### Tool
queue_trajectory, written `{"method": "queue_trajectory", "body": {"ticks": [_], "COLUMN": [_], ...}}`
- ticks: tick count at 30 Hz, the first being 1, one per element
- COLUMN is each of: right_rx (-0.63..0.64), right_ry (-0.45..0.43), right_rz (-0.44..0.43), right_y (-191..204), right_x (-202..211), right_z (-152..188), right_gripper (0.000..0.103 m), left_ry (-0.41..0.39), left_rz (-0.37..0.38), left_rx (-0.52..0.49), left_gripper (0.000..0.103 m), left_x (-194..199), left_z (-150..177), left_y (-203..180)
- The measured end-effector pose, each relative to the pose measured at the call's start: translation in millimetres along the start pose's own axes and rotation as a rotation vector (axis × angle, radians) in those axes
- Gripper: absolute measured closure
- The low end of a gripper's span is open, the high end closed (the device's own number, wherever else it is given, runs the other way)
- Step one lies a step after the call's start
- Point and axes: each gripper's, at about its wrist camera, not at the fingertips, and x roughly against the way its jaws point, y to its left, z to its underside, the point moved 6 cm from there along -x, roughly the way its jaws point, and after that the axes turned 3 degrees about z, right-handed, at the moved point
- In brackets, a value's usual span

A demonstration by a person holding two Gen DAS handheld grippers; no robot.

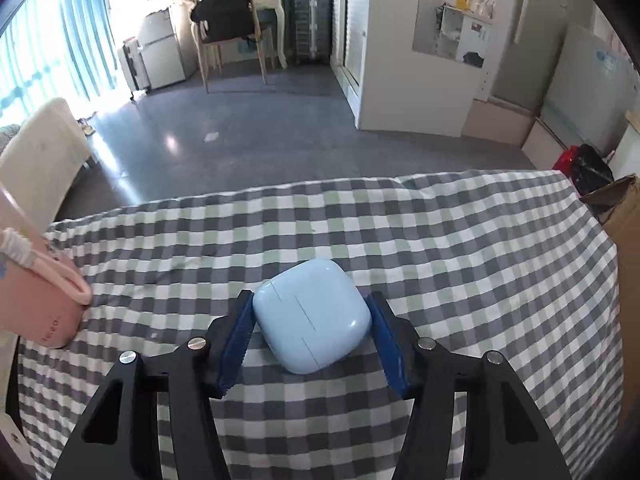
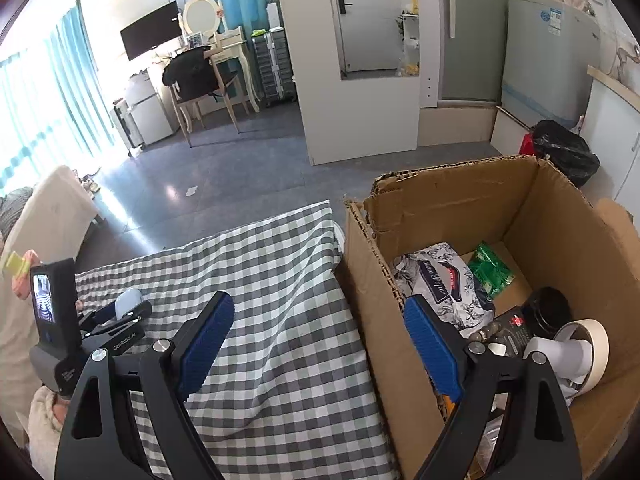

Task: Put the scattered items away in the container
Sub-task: 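Move the left tool back over the table and grasp the blue earbud case, then carry the blue earbud case into the cardboard box and open the left tool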

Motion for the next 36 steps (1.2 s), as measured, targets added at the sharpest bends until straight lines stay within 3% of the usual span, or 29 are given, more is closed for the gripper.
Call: {"method": "queue_trajectory", "body": {"ticks": [6,10,18,26,29,33,34,36], "right_rx": [-0.004,-0.01,-0.113,-0.226,-0.25,-0.257,-0.256,-0.26], "right_ry": [-0.036,-0.076,-0.144,-0.161,-0.144,-0.119,-0.112,-0.1], "right_rz": [-0.007,0.012,0.108,0.236,0.251,0.276,0.277,0.264], "right_y": [-5.8,-21.0,-93.6,-177.8,-196.4,-211.3,-213.2,-215.5], "right_x": [25.6,50.6,94.8,123.3,122.1,115.3,112.6,108.2], "right_z": [0.3,-1.5,0.6,15.3,22.3,32.9,35.2,39.6], "right_gripper": [0.016,0.016,0.016,0.016,0.016,0.016,0.016,0.016], "left_ry": [-0.056,-0.087,-0.219,-0.235,-0.217,-0.165,-0.16,-0.174], "left_rz": [0.011,0.084,0.259,0.447,0.441,0.369,0.343,0.281], "left_rx": [-0.028,-0.073,-0.305,-0.465,-0.487,-0.491,-0.485,-0.479], "left_gripper": [0.045,0.045,0.045,0.045,0.045,0.043,0.039,0.017], "left_x": [45.5,82.8,162.4,188.5,177.4,145.8,138.4,131.7], "left_z": [-1.4,-3.1,-8.6,-10.2,-7.3,1.7,5.3,11.3], "left_y": [-7.7,-38.3,-171.0,-303.5,-335.2,-358.5,-361.2,-362.1]}}
